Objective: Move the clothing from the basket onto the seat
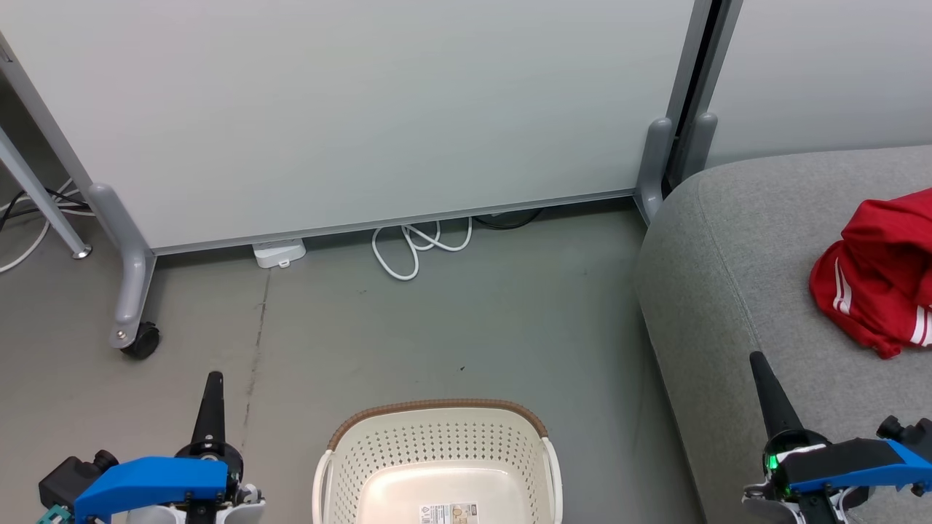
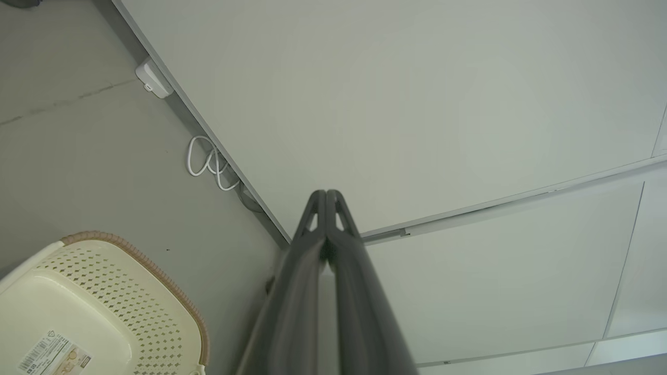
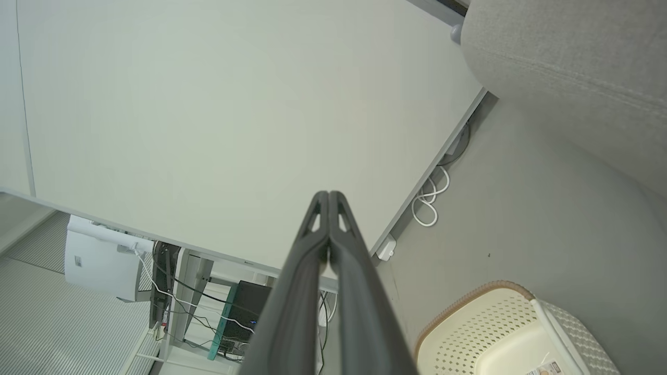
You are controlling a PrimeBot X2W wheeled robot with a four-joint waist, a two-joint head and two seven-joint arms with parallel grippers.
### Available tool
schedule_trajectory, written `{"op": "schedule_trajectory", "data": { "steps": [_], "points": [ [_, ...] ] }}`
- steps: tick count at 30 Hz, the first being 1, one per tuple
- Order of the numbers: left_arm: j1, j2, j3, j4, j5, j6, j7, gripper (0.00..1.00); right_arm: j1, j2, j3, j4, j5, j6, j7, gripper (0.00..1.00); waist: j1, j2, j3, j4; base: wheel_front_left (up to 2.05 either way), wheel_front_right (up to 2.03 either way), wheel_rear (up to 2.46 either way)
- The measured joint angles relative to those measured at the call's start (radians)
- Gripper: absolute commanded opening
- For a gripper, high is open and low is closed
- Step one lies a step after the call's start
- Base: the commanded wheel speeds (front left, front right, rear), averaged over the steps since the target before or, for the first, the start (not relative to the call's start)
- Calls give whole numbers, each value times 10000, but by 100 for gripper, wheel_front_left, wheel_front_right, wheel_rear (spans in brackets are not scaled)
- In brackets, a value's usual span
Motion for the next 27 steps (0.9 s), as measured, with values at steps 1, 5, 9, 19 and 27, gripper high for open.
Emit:
{"op": "schedule_trajectory", "data": {
  "steps": [1,5,9,19,27],
  "points": [
    [-26,-6,13,-12,-82,0,12,0,-12,0,-8,0,107,0,13,0,0,0,2,2,0,0,0],
    [-56,-19,67,-48,-403,0,102,0,-52,-2,-52,4,474,0,86,0,0,0,9,10,0,0,0],
    [-89,-29,125,-100,-717,0,196,0,-94,-2,-92,8,859,0,136,0,0,0,15,19,0,0,0],
    [-204,-56,267,-194,-1444,0,418,0,-180,-2,-182,19,1728,0,303,0,0,0,32,39,0,0,0],
    [-280,-69,349,-257,-1994,0,558,0,-235,-2,-259,29,2389,0,412,0,0,0,46,56,0,0,0]
  ]
}}
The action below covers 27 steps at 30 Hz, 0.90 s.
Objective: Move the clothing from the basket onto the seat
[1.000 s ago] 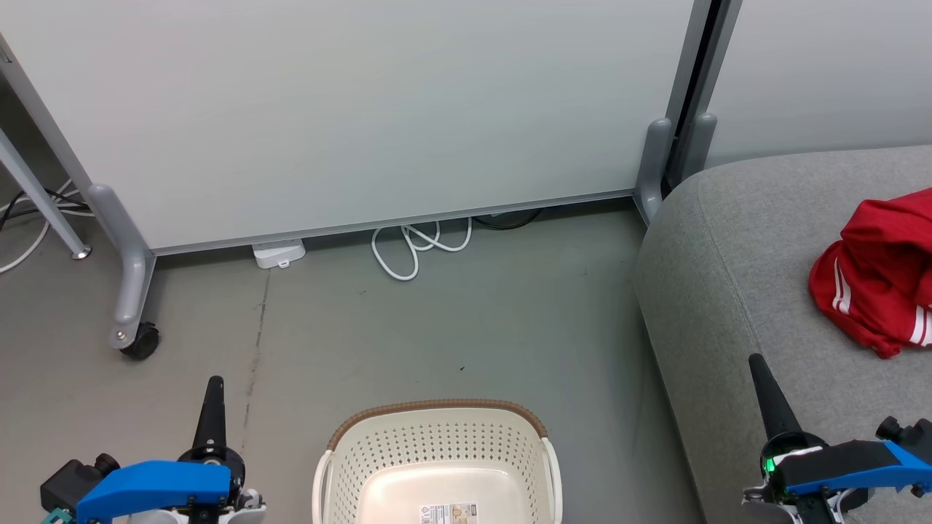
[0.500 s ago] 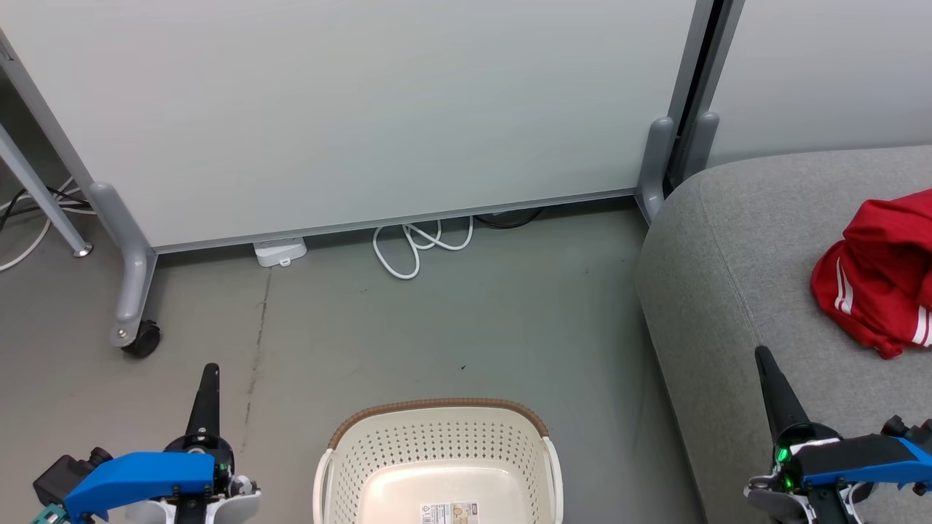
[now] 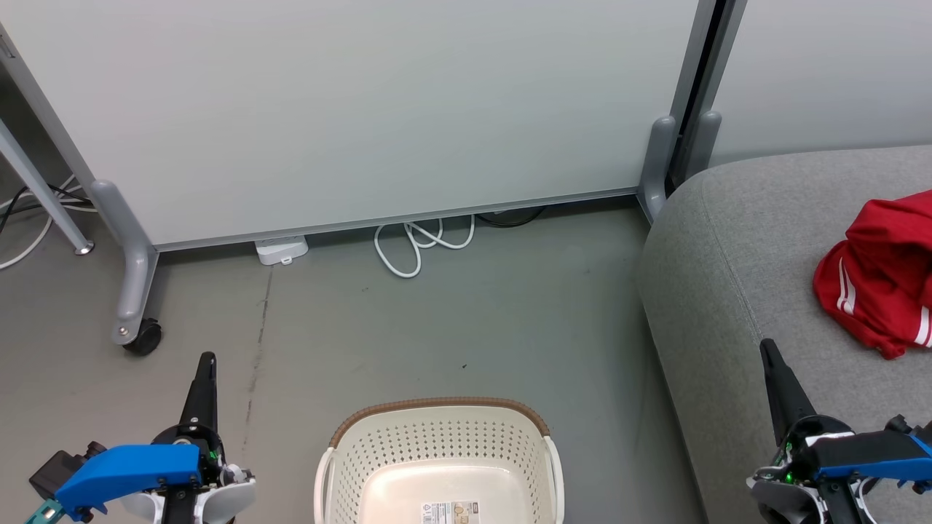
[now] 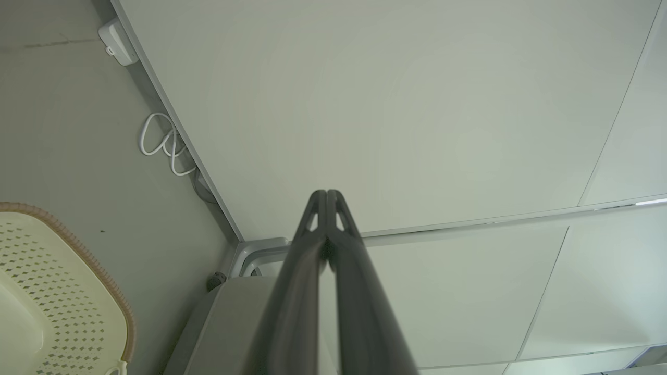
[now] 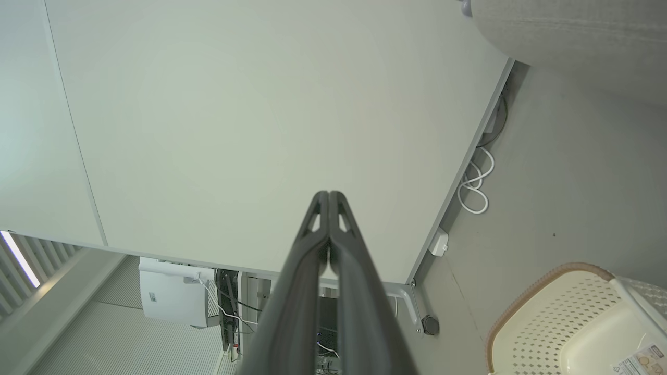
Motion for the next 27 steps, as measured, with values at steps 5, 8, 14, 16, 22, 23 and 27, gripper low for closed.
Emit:
{"op": "schedule_trajectory", "data": {
  "steps": [5,8,14,16,22,23,27],
  "points": [
    [-36,-10,58,-42,-334,0,113,0,-61,0,-46,2,387,0,69,0,0,0,8,10,0,0,0],
    [-57,-25,92,-69,-518,0,163,0,-66,0,-69,4,610,0,142,0,0,0,14,16,0,0,0],
    [-111,-36,165,-113,-886,0,274,0,-117,2,-119,12,1051,0,215,0,0,0,24,29,0,0,0],
    [-137,-40,186,-138,-1014,0,305,0,-143,2,-134,13,1187,0,240,0,0,0,27,33,0,0,0],
    [-170,-50,245,-180,-1350,0,416,0,-176,2,-184,17,1605,0,295,0,0,0,37,45,0,0,0],
    [-180,-50,253,-186,-1404,0,420,0,-179,2,-194,17,1678,0,318,0,0,0,39,47,0,0,0],
    [-200,-52,257,-194,-1448,0,428,0,-181,2,-203,21,1726,0,337,0,0,0,39,48,0,0,0]
  ]
}}
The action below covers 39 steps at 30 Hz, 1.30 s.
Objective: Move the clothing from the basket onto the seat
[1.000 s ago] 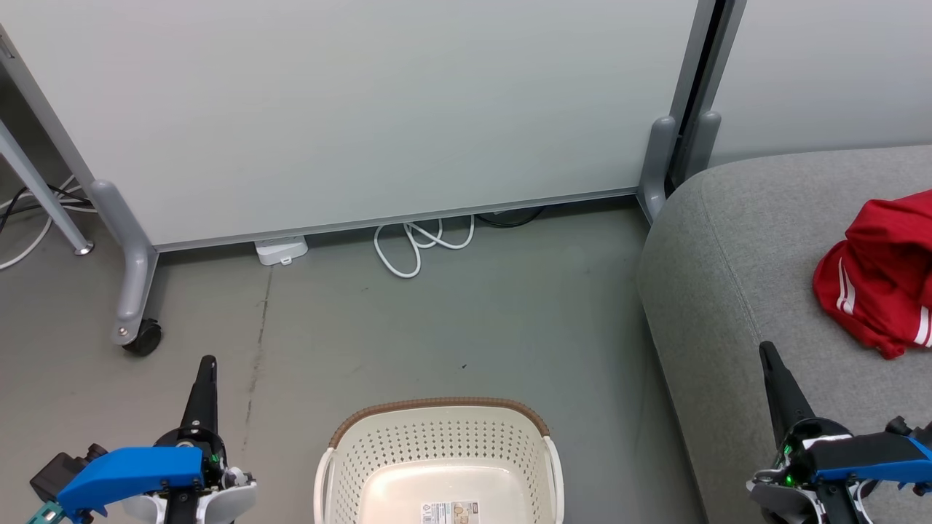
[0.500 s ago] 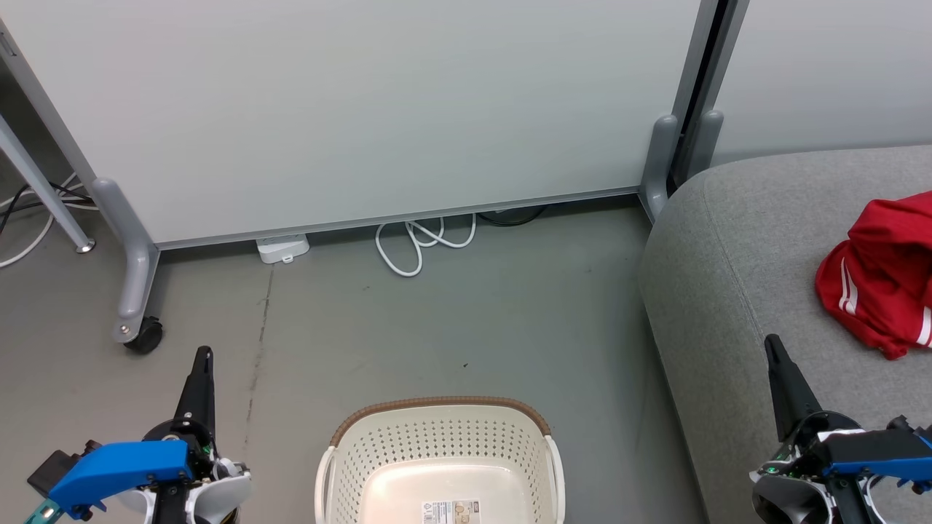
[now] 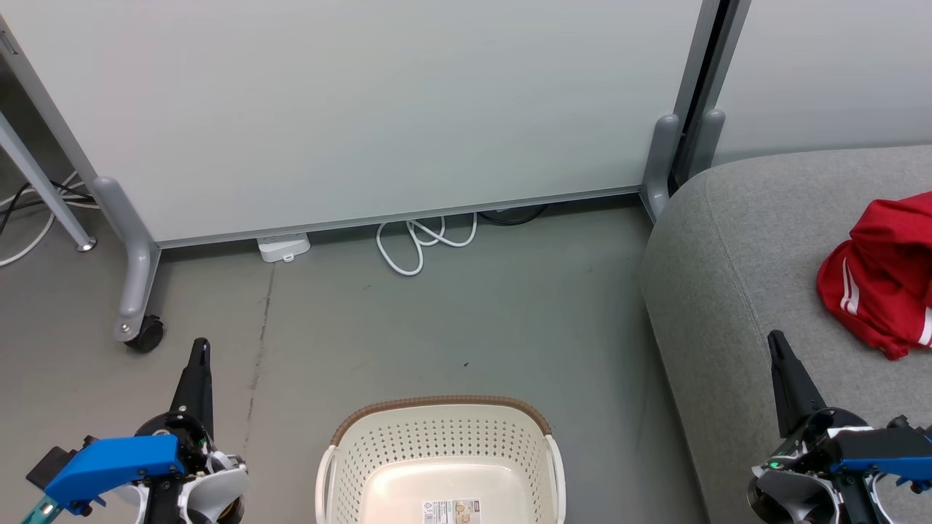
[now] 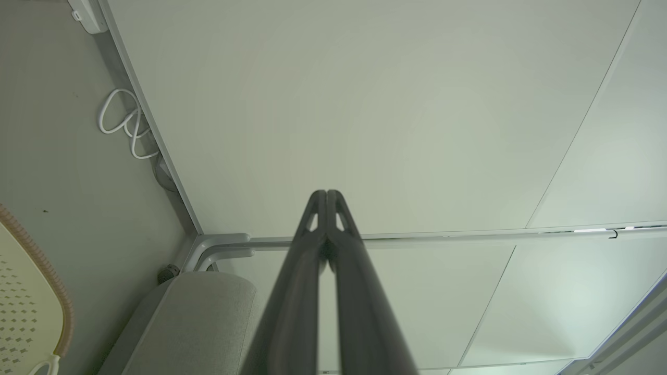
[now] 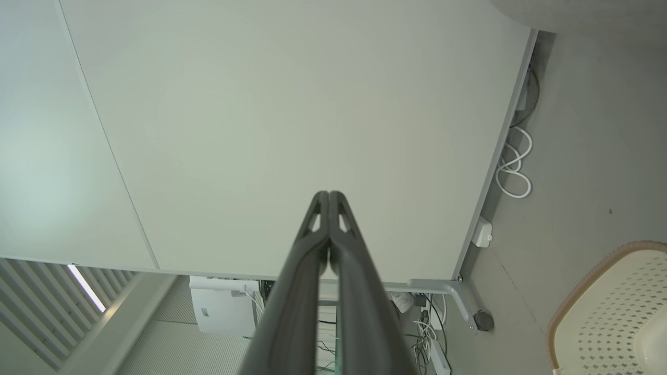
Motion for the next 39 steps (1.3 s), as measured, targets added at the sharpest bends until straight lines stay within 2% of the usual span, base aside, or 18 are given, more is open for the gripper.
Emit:
{"op": "schedule_trajectory", "data": {
  "steps": [39],
  "points": [
    [0,-2,2,0,-2,0,0,0,-21,15,-44,4,-10,0,31,0,0,0,0,0,0,0,0]
  ]
}}
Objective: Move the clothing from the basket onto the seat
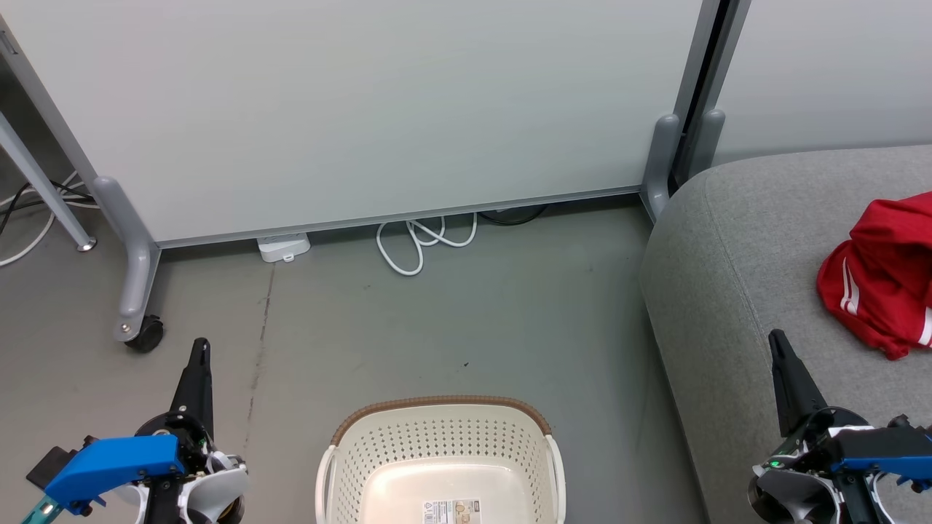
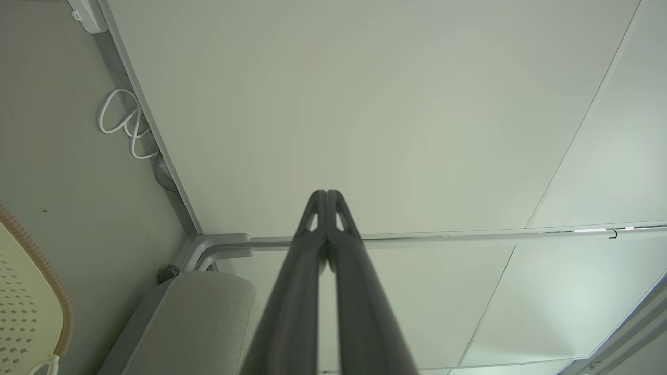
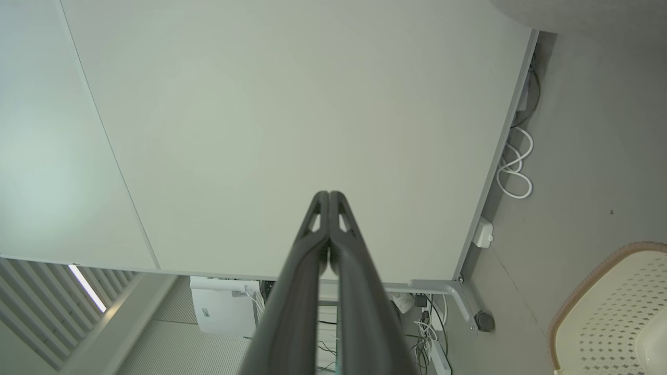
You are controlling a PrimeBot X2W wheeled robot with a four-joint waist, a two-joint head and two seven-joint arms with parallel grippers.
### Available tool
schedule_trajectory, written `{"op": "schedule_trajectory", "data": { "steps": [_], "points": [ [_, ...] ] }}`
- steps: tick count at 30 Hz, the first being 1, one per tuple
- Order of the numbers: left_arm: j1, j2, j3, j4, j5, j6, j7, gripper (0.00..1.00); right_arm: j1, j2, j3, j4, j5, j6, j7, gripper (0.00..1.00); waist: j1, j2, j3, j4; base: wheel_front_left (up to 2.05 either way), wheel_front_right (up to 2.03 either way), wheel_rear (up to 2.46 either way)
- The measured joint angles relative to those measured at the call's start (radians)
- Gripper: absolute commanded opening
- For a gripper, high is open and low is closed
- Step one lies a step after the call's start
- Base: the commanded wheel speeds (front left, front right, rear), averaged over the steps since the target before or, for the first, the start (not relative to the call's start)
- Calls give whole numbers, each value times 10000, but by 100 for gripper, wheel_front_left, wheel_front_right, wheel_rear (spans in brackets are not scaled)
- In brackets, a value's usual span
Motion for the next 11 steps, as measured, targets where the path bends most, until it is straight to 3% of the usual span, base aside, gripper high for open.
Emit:
{"op": "schedule_trajectory", "data": {
  "steps": [11],
  "points": [
    [0,0,0,0,0,0,0,0,-2,4,-10,0,-13,0,4,0,0,0,0,0,0,0,0]
  ]
}}
